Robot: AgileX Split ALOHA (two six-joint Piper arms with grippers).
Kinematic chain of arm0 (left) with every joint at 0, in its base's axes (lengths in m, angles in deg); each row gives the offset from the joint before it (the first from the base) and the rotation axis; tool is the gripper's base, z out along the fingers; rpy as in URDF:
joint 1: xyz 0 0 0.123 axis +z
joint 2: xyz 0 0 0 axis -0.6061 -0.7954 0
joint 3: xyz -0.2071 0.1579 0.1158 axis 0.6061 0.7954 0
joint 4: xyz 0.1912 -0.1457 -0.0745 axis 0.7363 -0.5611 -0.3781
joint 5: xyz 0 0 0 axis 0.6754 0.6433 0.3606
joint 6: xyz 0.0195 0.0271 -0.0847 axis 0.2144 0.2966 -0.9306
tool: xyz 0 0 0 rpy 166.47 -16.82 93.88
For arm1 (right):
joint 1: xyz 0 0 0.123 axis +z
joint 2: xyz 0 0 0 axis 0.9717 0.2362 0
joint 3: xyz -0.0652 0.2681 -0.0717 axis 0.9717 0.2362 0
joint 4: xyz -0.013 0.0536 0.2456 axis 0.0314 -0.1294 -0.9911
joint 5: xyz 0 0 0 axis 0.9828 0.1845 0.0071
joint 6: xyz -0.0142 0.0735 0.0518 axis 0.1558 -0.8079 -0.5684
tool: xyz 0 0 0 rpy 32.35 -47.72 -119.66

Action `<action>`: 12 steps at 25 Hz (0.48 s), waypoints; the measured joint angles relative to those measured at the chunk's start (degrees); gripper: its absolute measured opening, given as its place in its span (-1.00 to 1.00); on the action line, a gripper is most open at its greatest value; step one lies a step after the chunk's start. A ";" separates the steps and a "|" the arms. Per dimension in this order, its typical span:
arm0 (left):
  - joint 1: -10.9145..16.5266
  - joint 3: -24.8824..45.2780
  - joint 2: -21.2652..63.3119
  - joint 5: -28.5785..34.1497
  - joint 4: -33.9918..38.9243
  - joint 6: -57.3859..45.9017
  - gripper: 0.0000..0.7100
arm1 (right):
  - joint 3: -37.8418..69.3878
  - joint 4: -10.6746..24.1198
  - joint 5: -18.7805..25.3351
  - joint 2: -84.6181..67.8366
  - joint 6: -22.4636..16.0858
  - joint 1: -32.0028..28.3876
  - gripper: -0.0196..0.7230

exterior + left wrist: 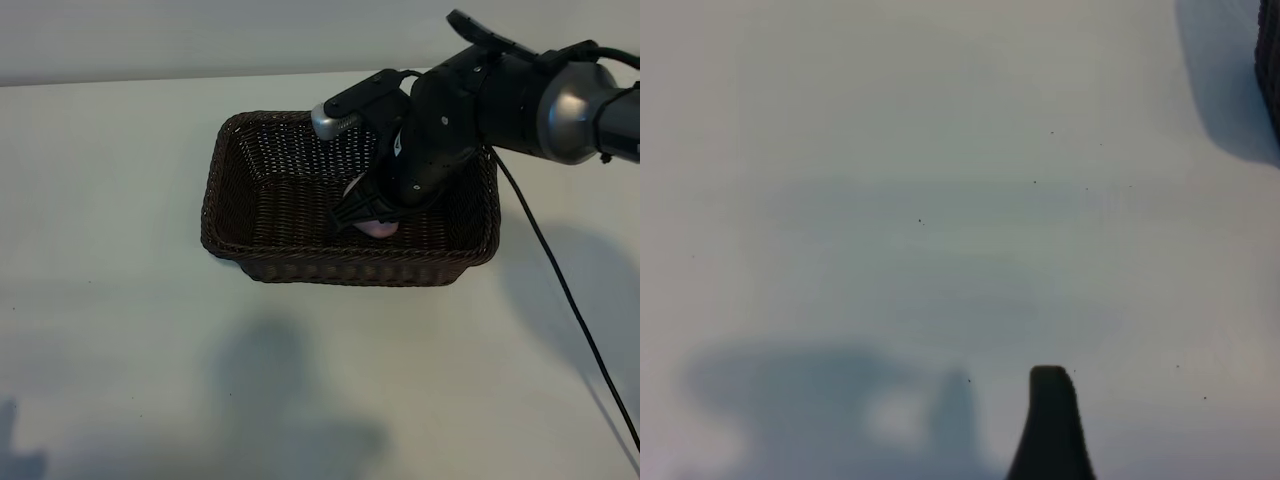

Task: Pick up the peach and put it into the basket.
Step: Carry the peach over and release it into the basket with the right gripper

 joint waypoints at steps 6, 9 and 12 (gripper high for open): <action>0.00 0.00 0.00 0.00 0.00 0.00 0.55 | -0.02 0.00 -0.11 0.08 0.00 0.00 -0.13; 0.00 0.00 0.00 0.00 0.00 0.00 0.55 | -0.02 0.00 0.01 0.01 0.32 0.00 0.38; 0.00 0.00 0.00 0.00 0.00 0.00 0.55 | -1.15 0.00 1.38 -0.75 0.92 0.00 0.71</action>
